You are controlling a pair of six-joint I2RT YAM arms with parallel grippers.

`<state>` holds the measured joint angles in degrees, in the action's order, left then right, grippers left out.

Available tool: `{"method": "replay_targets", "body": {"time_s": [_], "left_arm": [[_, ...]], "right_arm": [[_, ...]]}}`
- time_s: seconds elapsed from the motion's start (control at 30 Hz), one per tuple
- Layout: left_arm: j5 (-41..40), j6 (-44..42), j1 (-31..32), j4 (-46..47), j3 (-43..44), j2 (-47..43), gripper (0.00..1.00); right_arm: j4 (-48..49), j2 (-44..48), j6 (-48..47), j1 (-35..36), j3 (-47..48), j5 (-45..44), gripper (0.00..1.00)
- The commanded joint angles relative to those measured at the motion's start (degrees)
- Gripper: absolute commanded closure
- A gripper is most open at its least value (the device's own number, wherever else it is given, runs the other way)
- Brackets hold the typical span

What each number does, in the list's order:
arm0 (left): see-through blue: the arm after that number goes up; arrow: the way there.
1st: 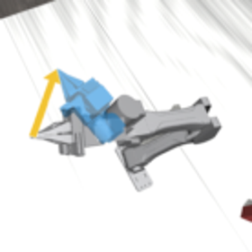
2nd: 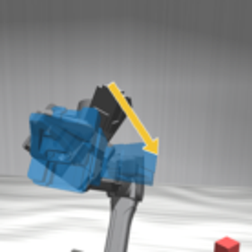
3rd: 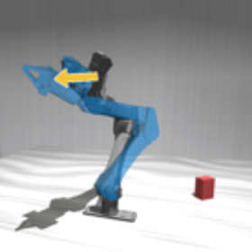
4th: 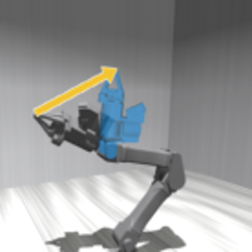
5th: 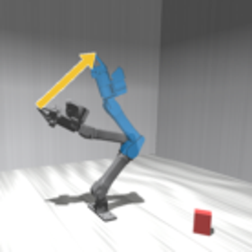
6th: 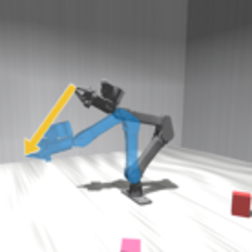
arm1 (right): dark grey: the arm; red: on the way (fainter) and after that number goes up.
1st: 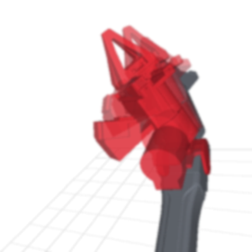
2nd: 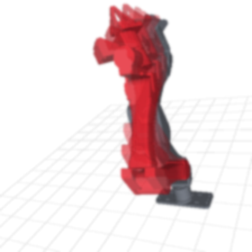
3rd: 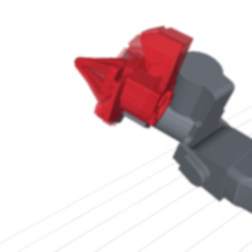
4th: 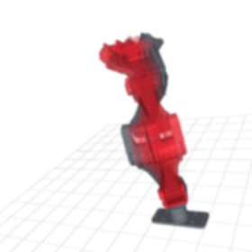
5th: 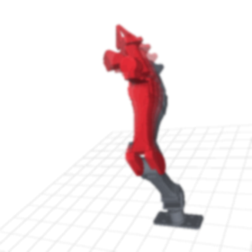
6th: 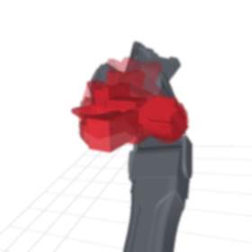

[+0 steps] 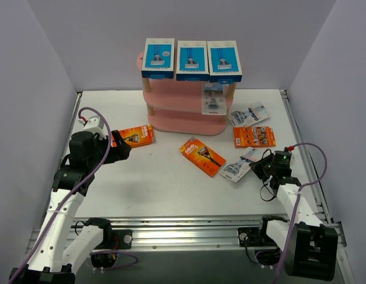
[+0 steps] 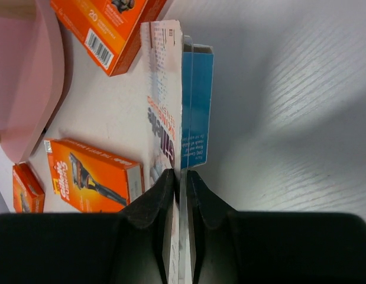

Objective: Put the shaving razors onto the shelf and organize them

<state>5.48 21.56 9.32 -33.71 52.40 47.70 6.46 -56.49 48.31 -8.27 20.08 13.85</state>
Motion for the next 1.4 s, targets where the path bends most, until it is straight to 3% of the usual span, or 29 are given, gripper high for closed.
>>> {"method": "replay_targets", "body": {"time_s": [0.0, 0.3, 0.67, 1.0, 1.37], "left_arm": [[1.2, -0.6, 0.0, 1.8, 0.8, 0.0, 0.06], [2.9, -1.1, 0.3, 2.6, 0.6, 0.0, 0.06], [6.7, -1.6, 1.4, 4.2, 0.2, 0.5, 0.06], [5.1, -1.5, 1.5, 3.1, 0.5, 0.4, 0.06], [-7.2, -1.0, 1.4, 0.3, 1.3, -5.3, 0.06]], "right_arm": [[-4.3, 2.4, -0.7, 0.6, 3.7, 2.8, 1.0], [-8.2, 5.3, 0.5, 2.6, 9.2, 5.5, 1.0], [-7.9, 4.6, 1.4, 20.4, 14.9, 0.1, 1.0], [-15.8, -2.0, -5.6, 40.9, 26.7, -18.7, 1.0], [-30.3, -16.2, -12.4, 63.7, 44.1, -46.6, 1.0]]}}
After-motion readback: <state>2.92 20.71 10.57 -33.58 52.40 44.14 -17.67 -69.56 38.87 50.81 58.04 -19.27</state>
